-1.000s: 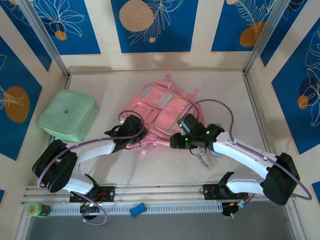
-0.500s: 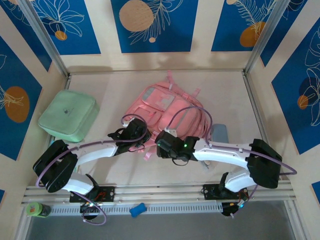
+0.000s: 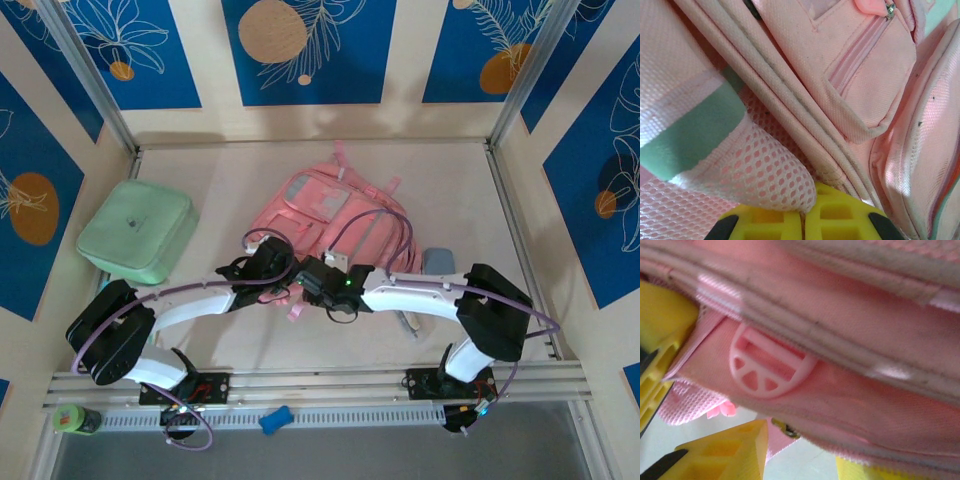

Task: Pack the student bag
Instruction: Zip the student bag at the center of the table.

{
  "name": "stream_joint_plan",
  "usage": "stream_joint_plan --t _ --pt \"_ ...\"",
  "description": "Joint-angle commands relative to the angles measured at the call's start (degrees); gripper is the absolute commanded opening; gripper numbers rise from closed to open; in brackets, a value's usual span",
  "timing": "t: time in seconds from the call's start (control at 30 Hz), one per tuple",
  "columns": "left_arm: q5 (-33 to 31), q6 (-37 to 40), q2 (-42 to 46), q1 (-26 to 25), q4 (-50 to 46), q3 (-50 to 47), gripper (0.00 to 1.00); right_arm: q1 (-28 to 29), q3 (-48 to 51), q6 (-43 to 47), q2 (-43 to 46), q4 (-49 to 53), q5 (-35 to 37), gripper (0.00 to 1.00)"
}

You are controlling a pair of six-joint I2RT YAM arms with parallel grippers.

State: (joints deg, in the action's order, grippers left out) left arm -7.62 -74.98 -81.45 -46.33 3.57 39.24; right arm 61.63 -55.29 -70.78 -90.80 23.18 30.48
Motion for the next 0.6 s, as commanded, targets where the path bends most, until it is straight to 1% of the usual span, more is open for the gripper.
stream_joint_plan --t 0.0,0.07,0.1,0.17,0.23,0.33,0.47,0.57 --pt "1.39 -0.18 1.13 -1.09 4.77 0.35 0.00 -0.78 -1.46 -4.18 0.04 1.83 3.65 0.35" --pt "0.90 -0.10 1.38 -1.07 4.33 0.30 0.00 -0.15 -1.14 -3.90 0.86 2.14 5.02 0.29" --pt "0.52 0.17 1.49 -1.09 4.25 0.14 0.00 0.08 -1.28 -3.75 1.05 3.02 5.74 0.28" --pt "-0.50 0.40 2.09 -0.96 3.20 0.18 0.00 -0.16 -1.66 -4.41 1.05 5.81 5.54 0.25" --pt "-1.48 1.23 2.68 -0.87 2.50 0.17 0.00 -0.43 -0.91 -4.38 1.85 7.74 5.02 0.20" --pt "-2.57 2.27 3.62 -0.62 0.10 0.77 0.00 -0.50 1.71 -3.26 4.87 8.83 5.47 0.19" --pt "-2.68 2.68 4.06 -0.39 0.25 0.57 0.00 -0.57 3.80 -2.70 8.47 13.81 5.99 0.18" --pt "-1.92 2.82 3.84 -0.19 0.96 0.67 0.00 0.10 3.87 3.89 9.16 10.14 3.13 0.18"
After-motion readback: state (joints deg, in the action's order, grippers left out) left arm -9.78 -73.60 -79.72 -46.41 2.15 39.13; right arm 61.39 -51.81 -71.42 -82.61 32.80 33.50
